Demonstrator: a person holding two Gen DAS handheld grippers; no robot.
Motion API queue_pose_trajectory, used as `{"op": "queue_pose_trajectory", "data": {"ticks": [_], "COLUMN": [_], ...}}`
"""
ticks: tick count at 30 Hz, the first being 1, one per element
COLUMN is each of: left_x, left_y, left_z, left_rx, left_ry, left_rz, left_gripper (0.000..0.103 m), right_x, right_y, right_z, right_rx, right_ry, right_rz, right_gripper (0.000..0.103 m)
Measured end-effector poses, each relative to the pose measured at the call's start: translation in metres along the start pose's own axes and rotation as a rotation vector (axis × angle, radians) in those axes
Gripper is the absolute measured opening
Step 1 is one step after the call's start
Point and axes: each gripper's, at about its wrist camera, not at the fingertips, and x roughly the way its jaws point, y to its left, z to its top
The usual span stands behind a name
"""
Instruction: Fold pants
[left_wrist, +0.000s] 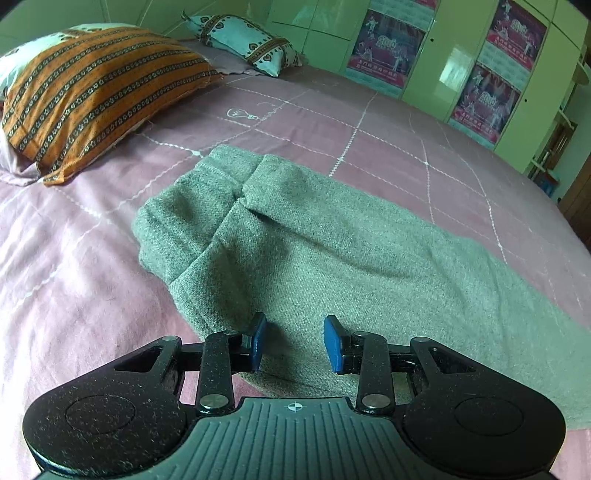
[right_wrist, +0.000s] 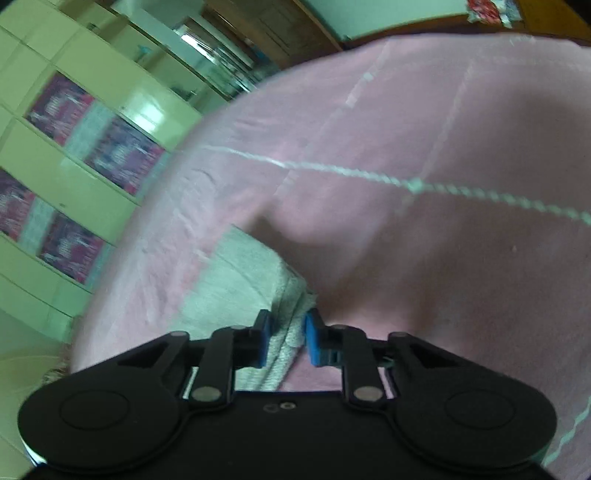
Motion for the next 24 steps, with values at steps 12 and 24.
{"op": "queue_pose_trajectory", "data": {"ticks": [12,24], "left_x": [-0.001,0.000], "left_y": [0.003,0.002], "left_z": [-0.001,-0.003], "left_rx": [-0.006,0.004], "left_ry": [0.001,0.003], "left_rz": [-0.012,-0.012], "left_gripper": [0.035,0.035], "right_x": [0.001,-0.024], "right_y": [0.009,0.018], "right_z": [-0.005,-0.017], "right_rx": [-0.004,-0.034], "right_ry": [0.023,-0.031], "right_rz": [0.024,0.036], "right_gripper": [0.023,0.000]}}
